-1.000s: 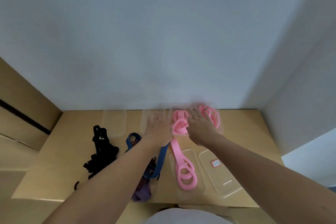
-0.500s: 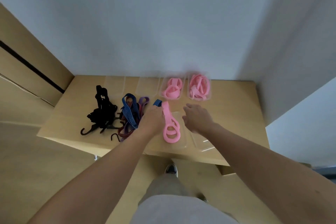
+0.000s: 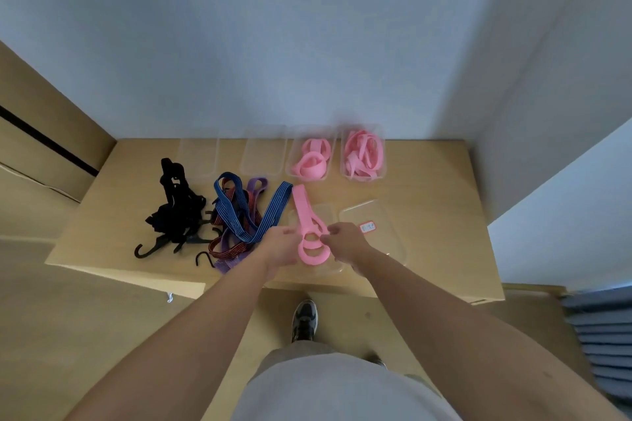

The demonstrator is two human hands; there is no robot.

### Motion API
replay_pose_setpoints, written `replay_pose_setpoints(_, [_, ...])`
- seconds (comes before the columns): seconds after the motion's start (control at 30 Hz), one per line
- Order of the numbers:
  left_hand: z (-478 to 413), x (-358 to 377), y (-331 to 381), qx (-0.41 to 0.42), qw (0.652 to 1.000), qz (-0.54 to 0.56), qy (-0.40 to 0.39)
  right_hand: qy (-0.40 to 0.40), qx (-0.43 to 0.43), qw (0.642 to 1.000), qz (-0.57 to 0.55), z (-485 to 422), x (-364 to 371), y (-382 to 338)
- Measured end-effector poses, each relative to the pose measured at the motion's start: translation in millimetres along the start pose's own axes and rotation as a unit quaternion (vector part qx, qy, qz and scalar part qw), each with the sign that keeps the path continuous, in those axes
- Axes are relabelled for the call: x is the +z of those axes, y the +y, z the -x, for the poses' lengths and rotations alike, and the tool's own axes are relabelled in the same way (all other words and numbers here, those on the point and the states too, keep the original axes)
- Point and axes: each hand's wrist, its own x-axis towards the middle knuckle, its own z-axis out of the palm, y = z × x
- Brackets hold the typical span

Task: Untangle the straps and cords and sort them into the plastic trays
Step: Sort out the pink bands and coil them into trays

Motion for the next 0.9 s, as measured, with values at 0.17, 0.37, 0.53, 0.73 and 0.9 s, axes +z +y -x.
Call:
replay_pose_setpoints(0.17, [-19.8,-12.1,-4.5,-0.048,0.996,0.045,-0.063,0.029,0.044,0.998,-0.04,-12.1,21.2,2.9])
replay_pose_setpoints(0.37, [-34.2,-21.5,8.8,-0.051,0.994,0.047,-0.088,0.056,0.052,0.994,-0.079,-21.7,22.0,-1.7])
replay_pose_setpoints(0.53, [-42.1,-33.6,27.0,0.015,0.994,0.03,-0.101,0.022,-0.01,0.989,-0.146,-15.3,8.5,-30.2])
replay_pose_setpoints(0.73, [-29.9,-58.5,63.4,0.198,0.974,0.004,-0.108,0.006,-0.124,0.974,-0.187,-8.3,-13.8,-55.9])
replay_pose_setpoints(0.9, [-12.4,-76.9,94.1,0.246,0.958,0.01,-0.147,0.007,-0.173,0.957,-0.234,10.0,-26.3,-83.7])
